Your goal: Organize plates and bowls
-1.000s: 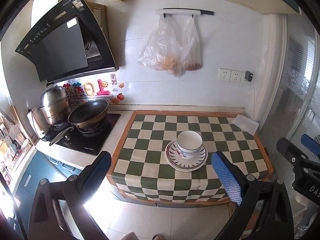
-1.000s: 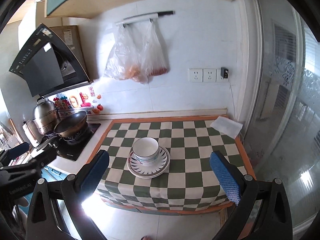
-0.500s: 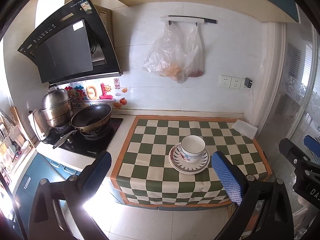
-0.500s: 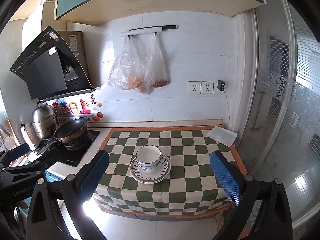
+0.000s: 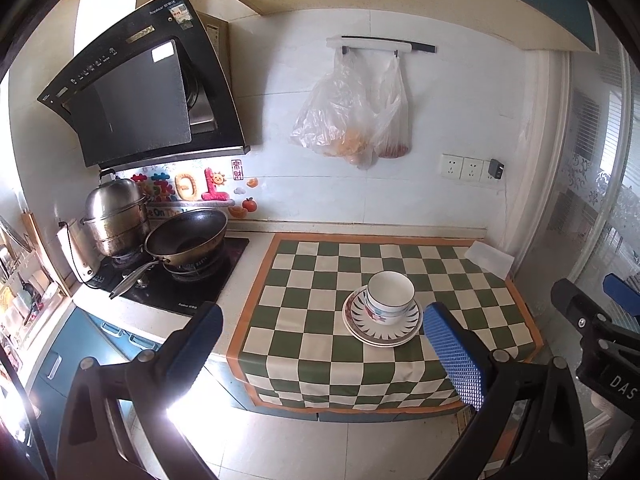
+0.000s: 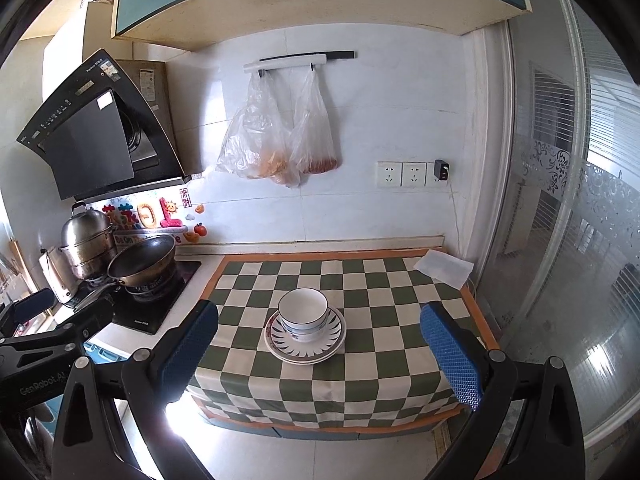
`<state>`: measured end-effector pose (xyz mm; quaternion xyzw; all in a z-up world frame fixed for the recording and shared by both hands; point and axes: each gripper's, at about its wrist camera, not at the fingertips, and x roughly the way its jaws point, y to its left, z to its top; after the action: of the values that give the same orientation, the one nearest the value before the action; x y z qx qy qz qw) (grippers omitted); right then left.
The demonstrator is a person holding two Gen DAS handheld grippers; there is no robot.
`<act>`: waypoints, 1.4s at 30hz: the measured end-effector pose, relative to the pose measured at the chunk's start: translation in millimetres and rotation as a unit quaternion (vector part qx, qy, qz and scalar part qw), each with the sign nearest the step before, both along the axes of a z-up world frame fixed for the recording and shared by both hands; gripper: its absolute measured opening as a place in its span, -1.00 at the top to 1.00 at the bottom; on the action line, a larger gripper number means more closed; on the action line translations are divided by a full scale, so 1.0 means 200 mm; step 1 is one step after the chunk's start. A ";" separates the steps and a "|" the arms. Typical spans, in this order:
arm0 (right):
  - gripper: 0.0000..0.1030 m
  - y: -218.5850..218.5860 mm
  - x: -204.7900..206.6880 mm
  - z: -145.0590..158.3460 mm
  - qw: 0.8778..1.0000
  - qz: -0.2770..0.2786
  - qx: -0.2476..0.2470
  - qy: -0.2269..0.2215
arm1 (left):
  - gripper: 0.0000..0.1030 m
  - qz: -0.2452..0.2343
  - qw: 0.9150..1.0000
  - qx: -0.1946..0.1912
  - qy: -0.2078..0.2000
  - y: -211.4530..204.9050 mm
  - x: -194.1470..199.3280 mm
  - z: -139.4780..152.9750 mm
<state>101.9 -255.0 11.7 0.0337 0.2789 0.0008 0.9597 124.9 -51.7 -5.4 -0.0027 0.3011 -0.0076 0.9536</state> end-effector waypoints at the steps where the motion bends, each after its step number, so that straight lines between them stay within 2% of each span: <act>1: -1.00 0.01 0.00 0.00 1.000 -0.001 -0.002 0.001 | -1.00 0.000 1.000 0.000 -0.001 0.00 0.00 0.00; 21: -1.00 0.02 0.03 -0.03 1.000 -0.007 -0.008 0.009 | -1.00 0.001 1.000 -0.011 0.006 0.03 0.01 -0.02; 42: -1.00 0.02 0.05 -0.05 1.000 -0.004 -0.002 0.010 | -1.00 0.003 1.000 -0.001 0.001 0.05 0.02 -0.02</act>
<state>111.5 -251.8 2.4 0.0326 0.2887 -0.0045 0.9569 129.5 -41.6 -9.1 -0.0042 0.3019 -0.0053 0.9533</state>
